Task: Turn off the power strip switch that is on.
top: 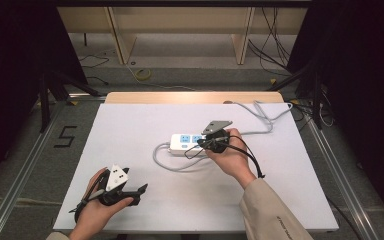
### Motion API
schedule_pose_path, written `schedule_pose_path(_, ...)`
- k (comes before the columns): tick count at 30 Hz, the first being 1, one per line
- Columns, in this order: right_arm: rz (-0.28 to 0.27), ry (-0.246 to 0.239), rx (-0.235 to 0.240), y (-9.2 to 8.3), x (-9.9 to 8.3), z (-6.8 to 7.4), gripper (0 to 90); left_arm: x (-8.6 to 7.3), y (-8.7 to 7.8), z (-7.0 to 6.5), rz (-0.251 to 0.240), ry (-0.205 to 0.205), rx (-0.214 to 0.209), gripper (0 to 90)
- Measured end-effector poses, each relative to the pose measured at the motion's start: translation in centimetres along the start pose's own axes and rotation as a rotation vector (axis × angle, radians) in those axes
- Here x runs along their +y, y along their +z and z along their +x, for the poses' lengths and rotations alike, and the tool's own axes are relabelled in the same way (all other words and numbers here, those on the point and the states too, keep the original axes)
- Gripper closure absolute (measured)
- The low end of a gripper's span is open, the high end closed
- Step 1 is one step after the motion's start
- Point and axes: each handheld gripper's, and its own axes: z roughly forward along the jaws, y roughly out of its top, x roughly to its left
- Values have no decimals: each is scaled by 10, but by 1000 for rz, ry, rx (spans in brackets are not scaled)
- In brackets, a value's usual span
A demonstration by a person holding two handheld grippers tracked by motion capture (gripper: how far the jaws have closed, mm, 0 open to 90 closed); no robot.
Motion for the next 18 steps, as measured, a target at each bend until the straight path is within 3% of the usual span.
schedule_pose_path(18,26,-6,15,15,6,5,900,0,0,0,1,2,0,192)
